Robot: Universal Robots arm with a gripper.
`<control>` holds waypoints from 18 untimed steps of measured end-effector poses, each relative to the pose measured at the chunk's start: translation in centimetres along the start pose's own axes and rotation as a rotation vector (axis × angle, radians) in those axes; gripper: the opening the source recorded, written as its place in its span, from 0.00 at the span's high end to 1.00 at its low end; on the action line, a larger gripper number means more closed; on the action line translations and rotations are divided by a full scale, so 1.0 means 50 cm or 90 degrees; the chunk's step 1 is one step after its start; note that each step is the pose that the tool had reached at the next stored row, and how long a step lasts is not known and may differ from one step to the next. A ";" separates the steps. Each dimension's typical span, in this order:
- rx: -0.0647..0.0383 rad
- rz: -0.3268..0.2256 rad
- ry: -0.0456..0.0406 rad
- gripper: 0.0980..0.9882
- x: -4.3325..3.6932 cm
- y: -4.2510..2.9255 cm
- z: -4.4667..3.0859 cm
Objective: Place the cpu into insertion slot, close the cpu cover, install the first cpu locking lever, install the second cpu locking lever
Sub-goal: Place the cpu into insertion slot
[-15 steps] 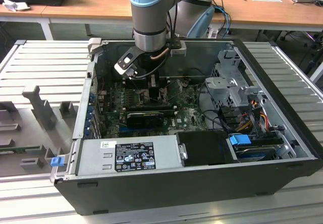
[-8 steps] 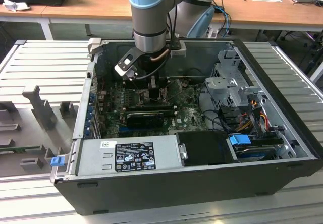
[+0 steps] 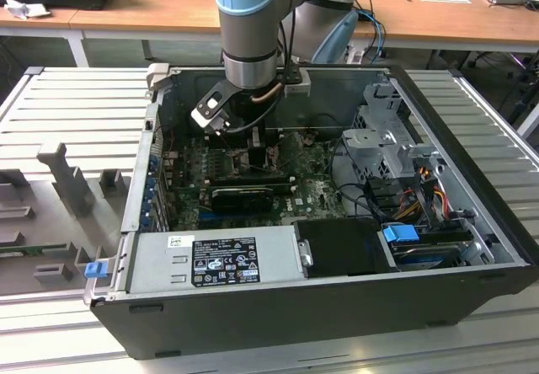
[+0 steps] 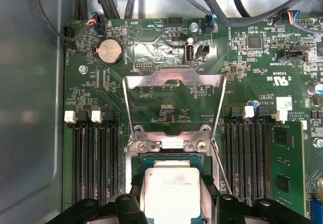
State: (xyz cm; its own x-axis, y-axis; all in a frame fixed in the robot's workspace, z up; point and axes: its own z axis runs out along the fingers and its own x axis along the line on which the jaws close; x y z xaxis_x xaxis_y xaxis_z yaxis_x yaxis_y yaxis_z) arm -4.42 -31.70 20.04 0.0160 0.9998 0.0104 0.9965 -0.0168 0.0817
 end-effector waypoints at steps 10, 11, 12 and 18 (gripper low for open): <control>0.000 0.001 0.0000 0.43 0.000 0.001 -0.011; 0.000 0.001 0.0000 0.43 0.000 0.001 -0.013; 0.000 0.001 0.0000 0.43 0.000 0.001 -0.018; 0.000 0.001 0.0002 0.73 0.000 0.002 -0.025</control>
State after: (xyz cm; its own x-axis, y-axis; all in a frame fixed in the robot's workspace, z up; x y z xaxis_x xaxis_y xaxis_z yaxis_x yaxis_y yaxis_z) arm -4.42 -31.69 21.30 0.0179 0.9998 0.0109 0.9965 -0.0188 0.0818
